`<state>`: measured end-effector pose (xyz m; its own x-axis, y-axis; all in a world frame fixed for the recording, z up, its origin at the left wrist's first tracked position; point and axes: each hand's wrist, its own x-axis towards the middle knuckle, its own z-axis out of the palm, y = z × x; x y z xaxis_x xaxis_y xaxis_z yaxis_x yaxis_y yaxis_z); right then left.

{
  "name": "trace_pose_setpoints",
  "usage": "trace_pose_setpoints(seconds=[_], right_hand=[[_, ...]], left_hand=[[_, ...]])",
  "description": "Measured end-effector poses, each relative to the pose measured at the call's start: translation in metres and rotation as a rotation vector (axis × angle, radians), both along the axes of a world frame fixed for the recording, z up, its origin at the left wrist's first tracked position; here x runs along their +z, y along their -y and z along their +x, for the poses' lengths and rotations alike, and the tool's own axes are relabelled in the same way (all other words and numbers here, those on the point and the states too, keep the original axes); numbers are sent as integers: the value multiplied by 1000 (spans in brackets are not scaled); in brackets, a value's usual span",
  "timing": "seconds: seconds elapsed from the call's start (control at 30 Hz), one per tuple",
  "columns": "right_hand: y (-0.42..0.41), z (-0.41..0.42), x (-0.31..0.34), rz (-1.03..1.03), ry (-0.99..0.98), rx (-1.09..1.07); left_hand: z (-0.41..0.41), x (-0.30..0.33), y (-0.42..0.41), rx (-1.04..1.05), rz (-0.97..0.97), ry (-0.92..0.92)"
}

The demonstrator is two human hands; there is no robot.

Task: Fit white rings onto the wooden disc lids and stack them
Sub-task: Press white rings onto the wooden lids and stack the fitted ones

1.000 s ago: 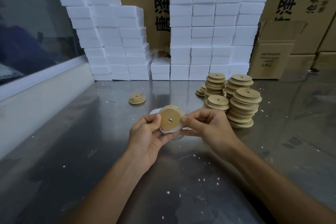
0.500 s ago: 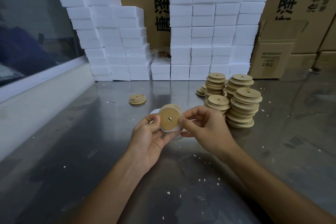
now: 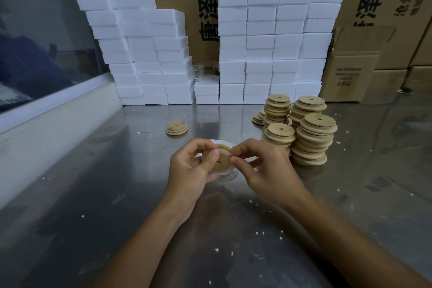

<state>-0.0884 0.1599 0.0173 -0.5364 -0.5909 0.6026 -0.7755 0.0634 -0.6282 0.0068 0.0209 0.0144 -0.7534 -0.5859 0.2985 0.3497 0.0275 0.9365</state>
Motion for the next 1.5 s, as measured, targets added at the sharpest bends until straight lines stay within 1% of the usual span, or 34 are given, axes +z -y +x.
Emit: trace_pose_setpoints(seconds=[0.13, 0.4, 0.8, 0.93, 1.03, 1.13, 1.33, 1.5], right_hand=[[3, 1, 0, -95, 141, 9], [1, 0, 6, -65, 306, 41], [-1, 1, 11, -67, 288, 31], [-1, 2, 11, -71, 287, 66], [0, 2, 10, -46, 304, 86], [1, 1, 10, -64, 349, 106], [-3, -4, 11, -43, 397, 132], [-1, -1, 10, -92, 371, 129]], left_hand=[[0, 2, 0, -10, 181, -11], [-1, 3, -2, -109, 343, -13], [0, 5, -3, -195, 414, 3], [0, 5, -1, -204, 464, -3], [0, 6, 0, -195, 493, -6], [1, 7, 0, -212, 513, -4], [1, 6, -1, -220, 521, 17], [-1, 5, 1, -237, 582, -15]])
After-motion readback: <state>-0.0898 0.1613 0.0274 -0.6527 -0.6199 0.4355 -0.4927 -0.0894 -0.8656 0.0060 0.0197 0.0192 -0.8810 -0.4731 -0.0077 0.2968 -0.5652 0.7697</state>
